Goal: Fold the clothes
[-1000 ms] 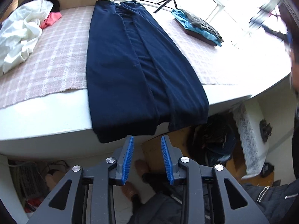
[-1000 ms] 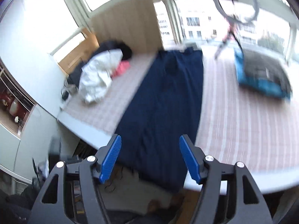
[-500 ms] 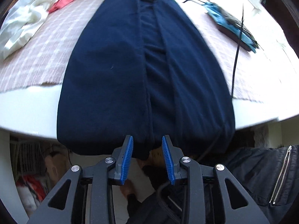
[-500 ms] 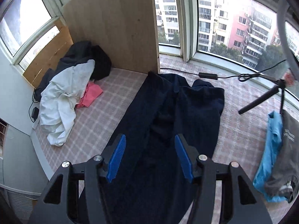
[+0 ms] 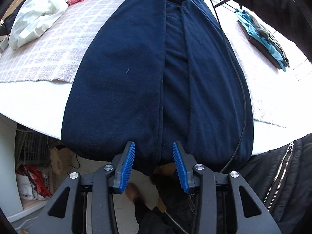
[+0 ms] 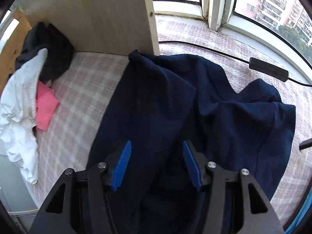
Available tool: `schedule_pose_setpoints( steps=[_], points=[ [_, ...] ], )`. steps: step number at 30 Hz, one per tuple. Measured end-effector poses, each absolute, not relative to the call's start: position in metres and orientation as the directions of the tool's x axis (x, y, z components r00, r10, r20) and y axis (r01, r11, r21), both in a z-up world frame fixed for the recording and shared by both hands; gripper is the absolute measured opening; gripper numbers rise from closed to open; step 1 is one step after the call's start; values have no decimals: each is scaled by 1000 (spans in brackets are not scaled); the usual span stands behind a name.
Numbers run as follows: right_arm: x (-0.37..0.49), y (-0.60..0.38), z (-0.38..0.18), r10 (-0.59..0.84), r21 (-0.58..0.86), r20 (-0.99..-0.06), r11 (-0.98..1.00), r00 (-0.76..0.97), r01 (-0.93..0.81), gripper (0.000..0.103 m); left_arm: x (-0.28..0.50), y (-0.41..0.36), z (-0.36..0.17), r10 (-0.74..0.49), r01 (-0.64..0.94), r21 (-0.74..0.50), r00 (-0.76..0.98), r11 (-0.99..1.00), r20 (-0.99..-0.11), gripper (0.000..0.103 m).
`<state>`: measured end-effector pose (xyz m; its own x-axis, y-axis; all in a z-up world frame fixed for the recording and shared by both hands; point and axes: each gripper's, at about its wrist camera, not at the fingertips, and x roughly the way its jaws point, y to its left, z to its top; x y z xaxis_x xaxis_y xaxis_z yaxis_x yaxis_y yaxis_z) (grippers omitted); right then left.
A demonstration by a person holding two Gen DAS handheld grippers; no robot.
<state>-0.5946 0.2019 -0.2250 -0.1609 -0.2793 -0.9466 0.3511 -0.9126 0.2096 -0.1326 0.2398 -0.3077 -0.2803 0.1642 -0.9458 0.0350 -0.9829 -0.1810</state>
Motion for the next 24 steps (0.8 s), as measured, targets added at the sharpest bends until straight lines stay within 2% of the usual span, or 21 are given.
schedule_pose_setpoints(
  steps=[6, 15, 17, 19, 21, 24],
  points=[
    [-606, 206, -229, -334, 273, -931, -906, -150, 323, 27, -131, 234, -307, 178, 56, -202, -285, -978, -942, 37],
    [-609, 208, -232, -348, 296, -931, -898, -113, 326, 27, -125, 221, -305, 208, 78, -239, -290, -968, -934, 35],
    [-609, 209, -232, -343, 288, -932, -897, -115, 335, 27, -124, 215, -305, 207, 96, -244, -290, -965, -934, 26],
    [-608, 209, -232, -338, 282, -934, -897, -116, 340, 17, -123, 208, -306, 204, 116, -246, -286, -962, -936, 11],
    [-607, 208, -232, -335, 280, -935, -897, -114, 343, 14, -123, 203, -307, 205, 131, -249, -282, -960, -937, 3],
    [-607, 207, -230, -328, 271, -938, -898, -117, 345, 13, -116, 204, -300, 211, 119, -254, -295, -960, -932, 0]
  ],
)
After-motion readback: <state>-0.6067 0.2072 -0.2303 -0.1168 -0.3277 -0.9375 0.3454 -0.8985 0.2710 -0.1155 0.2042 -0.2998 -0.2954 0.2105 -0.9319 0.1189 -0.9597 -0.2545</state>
